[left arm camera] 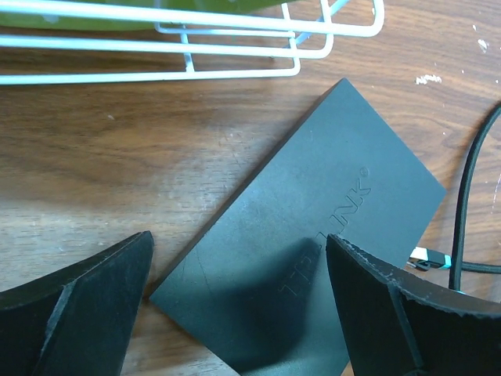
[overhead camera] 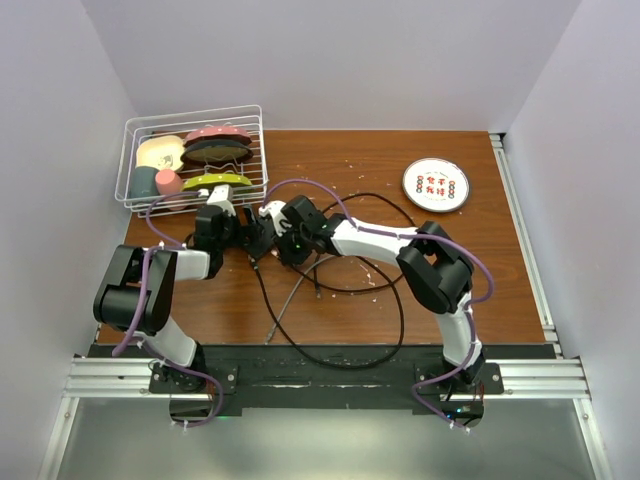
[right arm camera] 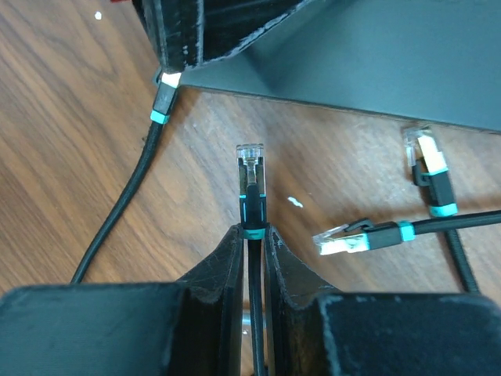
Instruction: Insert the plug into the switch port
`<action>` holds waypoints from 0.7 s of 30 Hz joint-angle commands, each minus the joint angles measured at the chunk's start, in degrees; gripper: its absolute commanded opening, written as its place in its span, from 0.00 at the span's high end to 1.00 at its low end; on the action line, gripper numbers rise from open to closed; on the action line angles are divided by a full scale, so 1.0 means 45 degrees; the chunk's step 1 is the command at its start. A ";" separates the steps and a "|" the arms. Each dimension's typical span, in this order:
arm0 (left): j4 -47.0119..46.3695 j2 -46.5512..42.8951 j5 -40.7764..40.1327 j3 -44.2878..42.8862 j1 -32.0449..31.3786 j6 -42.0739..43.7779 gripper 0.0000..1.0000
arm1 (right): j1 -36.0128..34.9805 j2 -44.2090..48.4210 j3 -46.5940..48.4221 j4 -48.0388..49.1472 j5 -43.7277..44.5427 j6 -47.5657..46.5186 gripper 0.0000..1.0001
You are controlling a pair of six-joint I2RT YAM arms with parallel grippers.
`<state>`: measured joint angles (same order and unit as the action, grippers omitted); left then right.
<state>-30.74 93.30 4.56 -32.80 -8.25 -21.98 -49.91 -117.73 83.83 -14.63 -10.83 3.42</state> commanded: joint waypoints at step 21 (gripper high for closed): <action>-0.0317 0.0147 0.1390 -0.0271 0.0154 -0.0214 0.28 | -0.1018 -0.0419 0.0101 -0.0226 0.3166 0.0841 1.00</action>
<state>-30.37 93.89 8.78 -33.06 -7.88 -22.15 -54.33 -119.35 83.74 -15.97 -0.47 5.69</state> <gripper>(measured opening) 0.724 0.139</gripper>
